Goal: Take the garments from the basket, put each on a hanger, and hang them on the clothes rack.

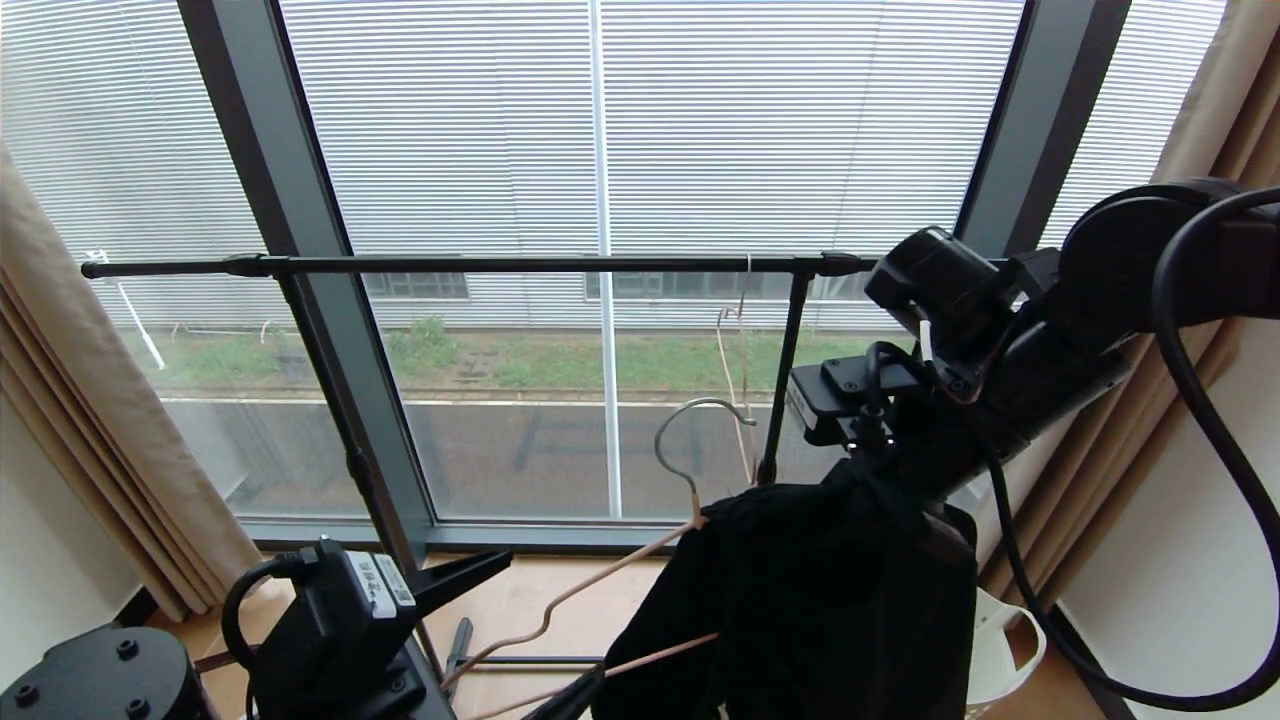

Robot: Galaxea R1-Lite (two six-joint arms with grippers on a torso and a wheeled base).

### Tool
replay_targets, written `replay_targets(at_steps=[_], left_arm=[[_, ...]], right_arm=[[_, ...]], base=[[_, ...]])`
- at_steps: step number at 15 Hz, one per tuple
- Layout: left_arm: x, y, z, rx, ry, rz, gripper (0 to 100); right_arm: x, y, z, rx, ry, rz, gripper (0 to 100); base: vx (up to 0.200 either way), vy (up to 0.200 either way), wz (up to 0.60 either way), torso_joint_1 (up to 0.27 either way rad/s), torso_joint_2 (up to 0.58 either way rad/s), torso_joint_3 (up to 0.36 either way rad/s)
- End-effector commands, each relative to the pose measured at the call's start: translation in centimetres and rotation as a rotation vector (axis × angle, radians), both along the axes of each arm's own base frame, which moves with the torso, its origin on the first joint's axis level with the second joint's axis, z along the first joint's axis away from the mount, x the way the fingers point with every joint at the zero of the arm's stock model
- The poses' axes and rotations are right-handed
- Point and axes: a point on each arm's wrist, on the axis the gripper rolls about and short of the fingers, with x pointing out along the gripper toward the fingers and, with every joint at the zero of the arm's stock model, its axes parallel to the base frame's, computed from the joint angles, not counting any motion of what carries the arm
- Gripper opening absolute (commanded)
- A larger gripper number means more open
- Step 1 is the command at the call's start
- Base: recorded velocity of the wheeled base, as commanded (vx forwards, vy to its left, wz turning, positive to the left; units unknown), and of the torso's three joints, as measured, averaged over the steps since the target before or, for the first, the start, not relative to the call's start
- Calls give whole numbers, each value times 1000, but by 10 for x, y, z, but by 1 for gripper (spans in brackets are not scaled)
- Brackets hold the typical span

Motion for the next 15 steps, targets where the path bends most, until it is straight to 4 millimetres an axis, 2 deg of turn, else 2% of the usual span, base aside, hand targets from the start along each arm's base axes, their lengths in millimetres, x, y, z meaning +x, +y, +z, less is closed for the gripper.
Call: replay_targets(at_steps=[1,5,11,15], left_arm=[[8,11,2,-68,54,-9,100],[18,40,14,-185,88,-48,100],[45,98,24,-425,333,-148,100],[77,106,-10,-451,506,-100,100]], right_arm=[[-7,-4,9,10,-22,-4,0],[-8,-11,17,28,-36,-41,0],[-10,-25,22,73,-17,-89,0],[-19,-34,32,131,-11,-95,0]], base=[[0,0,0,0,0,0],[0,0,0,0,0,0],[0,0,0,0,0,0],[0,0,0,0,0,0]])
